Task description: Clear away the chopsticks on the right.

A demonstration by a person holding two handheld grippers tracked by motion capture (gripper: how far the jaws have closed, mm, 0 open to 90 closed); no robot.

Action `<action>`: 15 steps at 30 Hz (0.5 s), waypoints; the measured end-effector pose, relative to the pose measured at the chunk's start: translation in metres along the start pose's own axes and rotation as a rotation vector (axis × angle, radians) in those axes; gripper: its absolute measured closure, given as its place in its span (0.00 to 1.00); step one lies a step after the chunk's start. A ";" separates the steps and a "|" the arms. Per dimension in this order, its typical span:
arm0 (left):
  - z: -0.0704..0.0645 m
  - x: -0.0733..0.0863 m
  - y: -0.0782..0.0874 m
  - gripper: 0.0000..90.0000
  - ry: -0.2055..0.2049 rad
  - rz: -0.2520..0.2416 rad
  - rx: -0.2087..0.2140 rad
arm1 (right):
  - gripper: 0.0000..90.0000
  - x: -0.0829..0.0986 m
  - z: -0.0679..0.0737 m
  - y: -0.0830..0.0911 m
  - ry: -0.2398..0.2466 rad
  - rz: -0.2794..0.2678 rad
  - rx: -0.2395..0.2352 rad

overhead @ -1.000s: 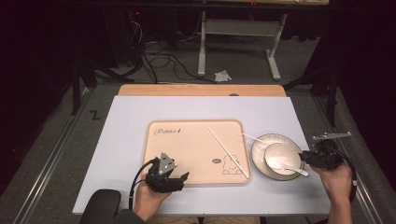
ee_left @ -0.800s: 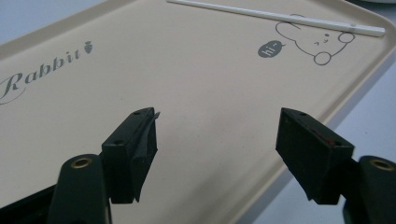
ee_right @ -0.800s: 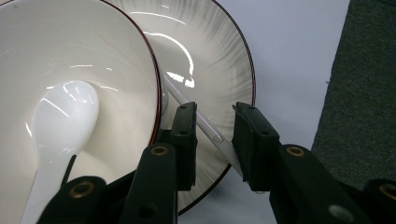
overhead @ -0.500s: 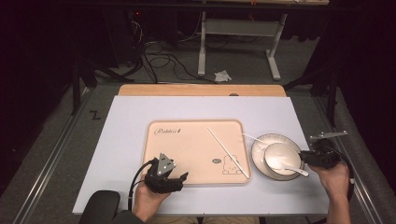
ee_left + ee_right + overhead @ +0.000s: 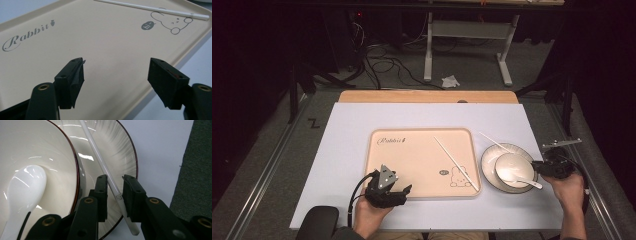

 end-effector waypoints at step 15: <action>0.001 0.000 0.001 0.33 0.007 -0.001 -0.004 | 0.95 0.001 0.000 -0.003 0.002 0.014 -0.010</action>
Point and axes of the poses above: each handheld gripper's, and its own axes: y roughly backward along the jaws, x roughly out of its underside, z roughly to its left, the point moved 5 cm from there along -y, roughly forward along the jaws, and after that the axes turned 13 degrees about y, right-handed, at the moved point
